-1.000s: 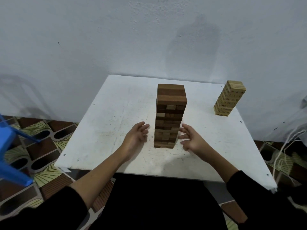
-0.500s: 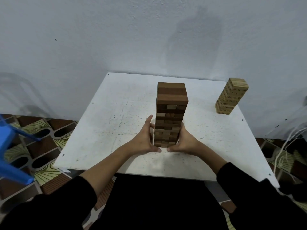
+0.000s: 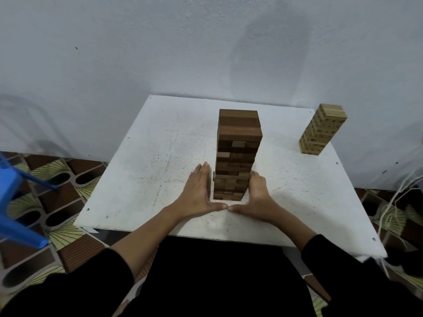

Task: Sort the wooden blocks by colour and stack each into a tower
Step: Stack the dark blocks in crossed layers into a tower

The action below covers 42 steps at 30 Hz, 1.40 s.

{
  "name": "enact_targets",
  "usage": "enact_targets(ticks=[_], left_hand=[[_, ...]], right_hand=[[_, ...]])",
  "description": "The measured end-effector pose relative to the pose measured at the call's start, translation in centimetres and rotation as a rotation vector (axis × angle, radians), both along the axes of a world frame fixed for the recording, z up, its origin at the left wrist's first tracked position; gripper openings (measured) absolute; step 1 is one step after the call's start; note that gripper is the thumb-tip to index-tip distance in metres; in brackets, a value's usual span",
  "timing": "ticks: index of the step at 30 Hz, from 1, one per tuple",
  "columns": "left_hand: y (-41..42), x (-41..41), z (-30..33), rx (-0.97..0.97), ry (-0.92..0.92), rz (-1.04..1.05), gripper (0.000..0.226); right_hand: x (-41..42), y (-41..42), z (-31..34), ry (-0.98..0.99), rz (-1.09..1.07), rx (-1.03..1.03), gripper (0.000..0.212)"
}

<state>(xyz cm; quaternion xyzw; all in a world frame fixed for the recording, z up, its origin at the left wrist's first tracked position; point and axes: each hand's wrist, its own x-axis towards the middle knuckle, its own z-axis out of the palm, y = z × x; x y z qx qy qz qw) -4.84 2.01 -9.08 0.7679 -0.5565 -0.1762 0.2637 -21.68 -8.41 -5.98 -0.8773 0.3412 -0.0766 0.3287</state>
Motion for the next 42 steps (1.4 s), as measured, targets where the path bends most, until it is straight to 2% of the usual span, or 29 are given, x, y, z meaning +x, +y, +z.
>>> enact_targets(ticks=[7,13,31,35,42], left_hand=[[-0.2,-0.3,-0.2,0.035,-0.097,-0.032,0.115],[-0.2,-0.3,-0.3,0.078,-0.15,-0.068,0.113],[-0.5,-0.2,-0.5,0.096,-0.179,-0.09,0.106],[-0.5,-0.2,-0.5,0.081,-0.161,-0.086,0.11],[-0.5,0.9,0.8,0.024,0.056,-0.002,0.116]], right_hand=[[0.1,0.0,-0.6,0.013,0.039,-0.045,0.12],[0.2,-0.2,-1.2,0.011,0.057,-0.076,0.109],[0.2,-0.7,-1.9,0.017,0.086,-0.106,0.109],[0.2,-0.6,-1.7,0.026,0.086,-0.08,0.111],[0.3,-1.0,0.6,0.038,-0.056,0.057,0.113]])
